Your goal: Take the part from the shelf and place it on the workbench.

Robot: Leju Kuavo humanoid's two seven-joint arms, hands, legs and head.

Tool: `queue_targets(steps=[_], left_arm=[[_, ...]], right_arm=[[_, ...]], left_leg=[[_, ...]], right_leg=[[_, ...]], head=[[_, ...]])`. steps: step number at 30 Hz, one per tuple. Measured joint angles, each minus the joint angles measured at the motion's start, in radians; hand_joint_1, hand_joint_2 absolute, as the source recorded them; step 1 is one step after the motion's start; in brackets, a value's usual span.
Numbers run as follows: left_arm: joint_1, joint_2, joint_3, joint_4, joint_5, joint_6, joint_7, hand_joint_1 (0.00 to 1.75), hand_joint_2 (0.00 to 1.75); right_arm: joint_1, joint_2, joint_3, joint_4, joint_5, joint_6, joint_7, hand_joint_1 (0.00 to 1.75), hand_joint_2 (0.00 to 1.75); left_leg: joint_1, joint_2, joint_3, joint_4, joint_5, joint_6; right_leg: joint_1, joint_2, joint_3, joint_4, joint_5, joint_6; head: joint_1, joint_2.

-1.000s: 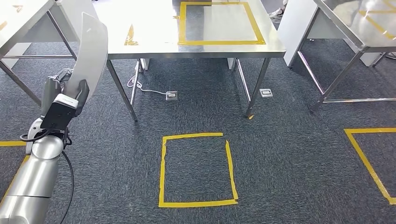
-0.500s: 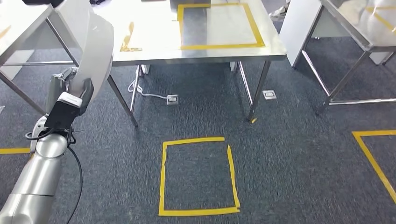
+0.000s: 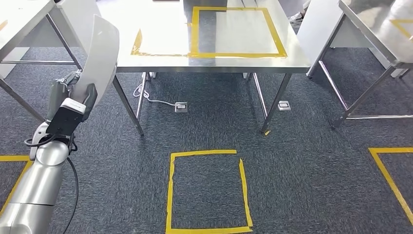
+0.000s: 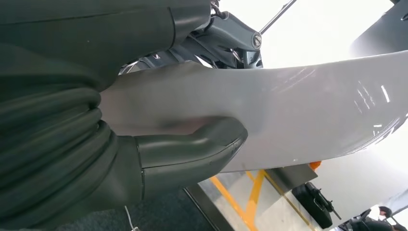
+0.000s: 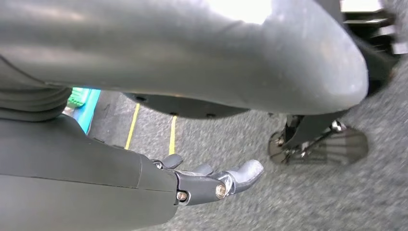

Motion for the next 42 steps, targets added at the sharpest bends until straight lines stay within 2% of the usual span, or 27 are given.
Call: queue_targets(steps=[2,3,4,7,8,9,11,12,14,16,18,19,20,21,22,24,26,28,29,32,33,34,35,37,38,39,42], left_arm=[[0.003,0.000,-0.001,0.000,0.000,0.000,0.000,1.75,1.75],[0.004,0.000,-0.001,0.000,0.000,0.000,0.000,1.75,1.75],[0.005,0.000,-0.002,0.000,0.000,0.000,0.000,1.75,1.75],[0.006,0.000,-0.004,0.000,-0.002,0.000,0.001,1.75,1.75],[0.006,0.000,-0.004,0.000,-0.004,0.000,0.002,1.75,1.75],[0.006,0.000,-0.004,0.000,-0.007,0.000,0.004,1.75,1.75],[0.007,0.001,-0.005,-0.003,-0.016,0.001,0.007,1.75,1.75],[0.007,0.001,-0.006,-0.004,-0.021,0.002,0.008,1.75,1.75],[0.006,0.001,-0.009,-0.006,-0.031,0.005,0.012,1.75,1.75],[0.006,0.001,-0.011,-0.005,-0.043,0.007,0.017,1.75,1.75],[0.009,0.000,-0.015,-0.003,-0.053,0.007,0.022,1.75,1.75],[0.010,-0.001,-0.019,-0.003,-0.057,0.007,0.025,1.75,1.75],[0.011,-0.002,-0.022,-0.003,-0.062,0.007,0.028,1.75,1.75],[0.011,-0.003,-0.025,-0.004,-0.066,0.007,0.031,1.75,1.75],[0.011,-0.006,-0.028,-0.005,-0.071,0.006,0.033,1.75,1.75],[0.011,-0.015,-0.038,-0.005,-0.084,0.005,0.039,1.75,1.75],[0.012,-0.028,-0.051,-0.006,-0.101,0.006,0.045,1.75,1.75],[0.010,-0.044,-0.062,-0.008,-0.117,0.010,0.051,1.75,1.75],[0.007,-0.052,-0.068,-0.008,-0.125,0.012,0.055,1.75,1.75],[0.001,-0.073,-0.087,-0.008,-0.145,0.017,0.066,1.75,1.75],[0.001,-0.078,-0.093,-0.007,-0.151,0.018,0.069,1.75,1.75],[0.001,-0.082,-0.097,-0.006,-0.155,0.018,0.072,1.75,1.75],[0.001,-0.085,-0.101,-0.006,-0.160,0.018,0.073,1.75,1.75],[-0.001,-0.092,-0.109,-0.004,-0.170,0.018,0.074,1.75,1.75],[-0.003,-0.095,-0.115,-0.001,-0.177,0.018,0.074,1.75,1.75],[-0.005,-0.099,-0.121,0.002,-0.184,0.018,0.075,1.75,1.75],[-0.011,-0.109,-0.134,0.006,-0.196,0.019,0.076,1.75,1.75]], right_arm=[[0.001,0.000,0.000,0.000,0.000,0.001,-0.001,0.00,0.00],[0.003,0.000,-0.001,0.000,0.000,0.001,-0.001,0.00,0.00],[0.004,0.000,-0.002,0.000,0.000,0.001,-0.001,0.00,0.00],[0.006,-0.002,-0.005,0.000,0.001,0.001,-0.002,0.00,0.00],[0.006,-0.003,-0.006,0.000,0.001,0.000,-0.002,0.00,0.00],[0.006,-0.004,-0.007,0.000,0.001,0.000,-0.001,0.00,0.00],[0.005,-0.004,-0.008,0.000,0.002,0.000,0.001,0.00,0.00],[0.005,-0.004,-0.008,0.000,0.002,0.000,0.001,0.00,0.00],[0.003,-0.004,-0.009,0.000,0.003,0.000,0.001,0.00,0.00],[0.001,-0.003,-0.010,0.000,0.004,0.000,0.001,0.00,0.00],[0.002,-0.003,-0.012,0.000,0.005,0.001,0.001,0.00,0.00],[0.004,-0.003,-0.013,0.000,0.005,0.001,0.001,0.00,0.00],[0.004,-0.003,-0.013,0.000,0.006,0.001,0.001,0.00,0.00],[0.005,-0.002,-0.014,0.000,0.006,0.001,0.001,0.00,0.00],[0.005,-0.002,-0.014,0.000,0.006,0.001,0.001,0.00,0.00],[0.003,-0.001,-0.015,0.000,0.006,0.000,0.004,0.00,0.00],[0.002,0.000,-0.016,0.000,0.007,0.000,0.009,0.00,0.00],[0.002,0.000,-0.016,0.000,0.009,-0.001,0.010,0.00,0.00],[0.001,0.000,-0.016,0.000,0.010,-0.001,0.010,0.00,0.00],[0.000,0.000,-0.016,0.000,0.016,0.000,0.008,0.00,0.00],[0.002,0.000,-0.016,0.000,0.017,0.001,0.008,0.00,0.00],[0.003,0.000,-0.016,0.000,0.019,0.002,0.008,0.00,0.00],[0.005,0.000,-0.016,0.000,0.021,0.002,0.010,0.00,0.00],[0.009,0.000,-0.016,0.000,0.023,0.003,0.014,0.00,0.00],[0.010,-0.001,-0.016,0.000,0.023,0.003,0.016,0.00,0.00],[0.010,-0.001,-0.016,0.000,0.023,0.004,0.018,0.00,0.00],[0.010,0.000,-0.016,0.000,0.024,0.005,0.019,0.00,0.00]], left_leg=[[-0.002,-0.002,0.015,0.000,-0.016,0.004],[-0.003,-0.004,0.026,0.000,-0.025,0.004],[-0.004,-0.006,0.038,0.000,-0.035,0.003],[-0.008,-0.009,0.073,0.000,-0.064,-0.003],[-0.009,-0.010,0.079,0.000,-0.073,-0.008],[-0.009,-0.012,0.084,0.002,-0.077,-0.013],[-0.011,-0.014,0.088,0.013,-0.075,-0.026],[-0.010,-0.013,0.080,0.034,-0.069,-0.031],[-0.009,-0.009,0.029,0.119,-0.070,-0.040],[-0.004,-0.006,-0.051,0.232,-0.111,-0.049],[0.002,-0.005,-0.106,0.283,-0.150,-0.058],[0.004,-0.003,-0.111,0.265,-0.139,-0.062],[0.006,-0.001,-0.100,0.217,-0.106,-0.065],[0.009,0.001,-0.078,0.148,-0.057,-0.068],[0.010,0.003,-0.057,0.083,-0.018,-0.068],[0.010,0.007,-0.031,0.014,0.009,-0.055],[0.010,0.005,-0.023,0.012,0.001,-0.033],[0.011,0.002,-0.011,0.012,0.003,-0.017],[0.012,0.001,-0.005,0.011,0.000,-0.011],[0.009,0.000,0.012,0.011,-0.018,-0.002],[0.008,-0.001,0.020,0.011,-0.027,-0.001],[0.006,-0.001,0.030,0.011,-0.036,-0.001],[0.005,-0.001,0.043,0.011,-0.045,-0.002],[0.003,-0.001,0.067,0.011,-0.065,-0.005],[0.001,-0.003,0.076,0.011,-0.075,-0.009],[0.000,-0.005,0.082,0.010,-0.084,-0.014],[-0.002,-0.010,0.095,0.023,-0.089,-0.031]], right_leg=[[-0.001,0.000,-0.081,0.101,-0.045,0.004],[0.000,0.000,-0.103,0.110,-0.049,0.004],[0.000,0.000,-0.108,0.085,-0.029,0.002],[0.009,0.001,-0.061,-0.107,0.107,-0.016],[0.014,0.002,-0.047,-0.149,0.134,-0.023],[0.017,0.002,-0.040,-0.171,0.148,-0.029],[0.016,0.001,-0.027,-0.178,0.146,-0.038],[0.014,0.000,-0.017,-0.184,0.148,-0.044],[0.008,0.000,0.006,-0.192,0.140,-0.053],[0.006,0.001,0.022,-0.194,0.125,-0.058],[0.004,0.003,0.040,-0.193,0.108,-0.055],[0.002,0.003,0.051,-0.192,0.098,-0.052],[0.000,0.004,0.062,-0.190,0.089,-0.049],[-0.003,0.004,0.073,-0.187,0.078,-0.044],[-0.003,0.004,0.082,-0.183,0.067,-0.038],[-0.002,0.003,0.092,-0.180,0.049,-0.023],[0.001,0.002,0.099,-0.176,0.042,-0.009],[-0.001,0.002,0.093,-0.148,0.034,0.003],[-0.002,0.002,0.073,-0.112,0.025,0.007],[-0.003,0.002,-0.052,0.062,-0.034,0.012],[-0.003,0.002,-0.087,0.095,-0.049,0.012],[-0.002,0.002,-0.104,0.094,-0.048,0.010],[-0.002,0.002,-0.106,0.061,-0.025,0.008],[0.004,0.002,-0.079,-0.065,0.070,-0.006],[0.009,0.003,-0.066,-0.119,0.107,-0.012],[0.013,0.004,-0.055,-0.153,0.131,-0.018],[0.013,0.006,-0.028,-0.176,0.142,-0.031]], head=[[0.001,0.000],[0.001,0.000],[0.001,0.000],[0.002,0.000],[0.002,0.000],[0.002,0.000],[0.002,0.000],[0.002,0.000],[-0.001,0.000],[-0.003,0.000],[-0.003,0.000],[-0.003,0.000],[-0.003,0.000],[-0.003,0.000],[-0.004,0.000],[-0.005,0.000],[-0.004,0.000],[-0.003,0.000],[-0.002,0.000],[0.001,0.000],[0.001,0.000],[0.002,0.000],[0.002,0.000],[0.001,0.000],[0.001,0.000],[0.002,0.000],[0.002,0.000]])
